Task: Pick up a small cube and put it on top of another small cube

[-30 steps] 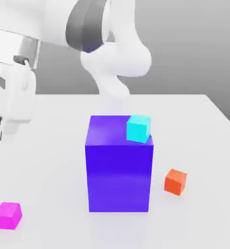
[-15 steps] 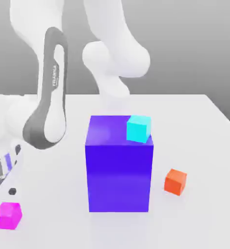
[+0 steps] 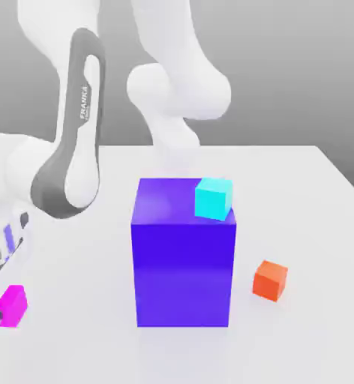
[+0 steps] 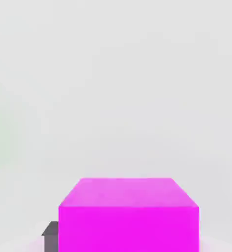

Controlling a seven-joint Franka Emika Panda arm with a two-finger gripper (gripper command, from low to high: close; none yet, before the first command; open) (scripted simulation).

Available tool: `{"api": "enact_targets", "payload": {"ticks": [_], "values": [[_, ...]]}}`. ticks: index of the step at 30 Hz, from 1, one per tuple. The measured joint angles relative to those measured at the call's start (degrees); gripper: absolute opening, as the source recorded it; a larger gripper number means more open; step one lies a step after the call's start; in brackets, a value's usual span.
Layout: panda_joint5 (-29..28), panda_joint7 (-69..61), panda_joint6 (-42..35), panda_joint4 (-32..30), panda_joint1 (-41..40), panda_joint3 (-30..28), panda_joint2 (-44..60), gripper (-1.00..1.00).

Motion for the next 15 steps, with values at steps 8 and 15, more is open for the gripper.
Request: {"api": "enact_targets", "payload": {"ticks": [8,15], "values": [[-0.68,-4.01,-10.71,16.62,0.11,1.27,5.92,-1.0],[-0.75,-5.2,-7.93,21.36,0.55,1.42,13.38,1.0]]}}
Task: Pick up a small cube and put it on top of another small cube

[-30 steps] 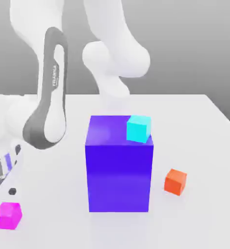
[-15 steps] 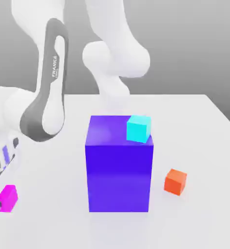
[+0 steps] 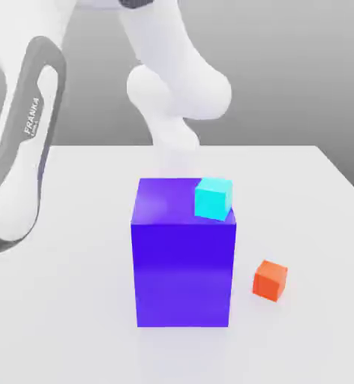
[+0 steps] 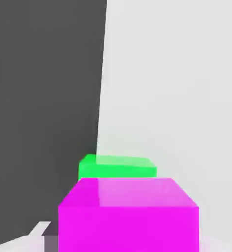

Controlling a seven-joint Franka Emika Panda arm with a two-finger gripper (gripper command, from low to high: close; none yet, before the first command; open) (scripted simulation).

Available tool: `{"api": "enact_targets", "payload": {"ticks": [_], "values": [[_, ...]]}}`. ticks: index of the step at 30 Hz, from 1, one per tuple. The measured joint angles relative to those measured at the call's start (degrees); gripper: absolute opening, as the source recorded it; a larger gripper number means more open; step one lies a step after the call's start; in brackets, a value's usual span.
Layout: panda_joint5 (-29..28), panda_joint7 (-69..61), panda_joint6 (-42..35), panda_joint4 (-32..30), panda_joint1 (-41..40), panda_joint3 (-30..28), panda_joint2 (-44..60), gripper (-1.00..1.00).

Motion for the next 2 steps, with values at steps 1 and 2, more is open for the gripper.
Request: {"api": "enact_targets", "payload": {"ticks": [1,2], "values": [[0.0,0.0,0.0,0.0,0.0,0.0,0.0,1.0],[0.0,0.0,0.0,0.0,0.0,0.0,0.0,1.0]]}}
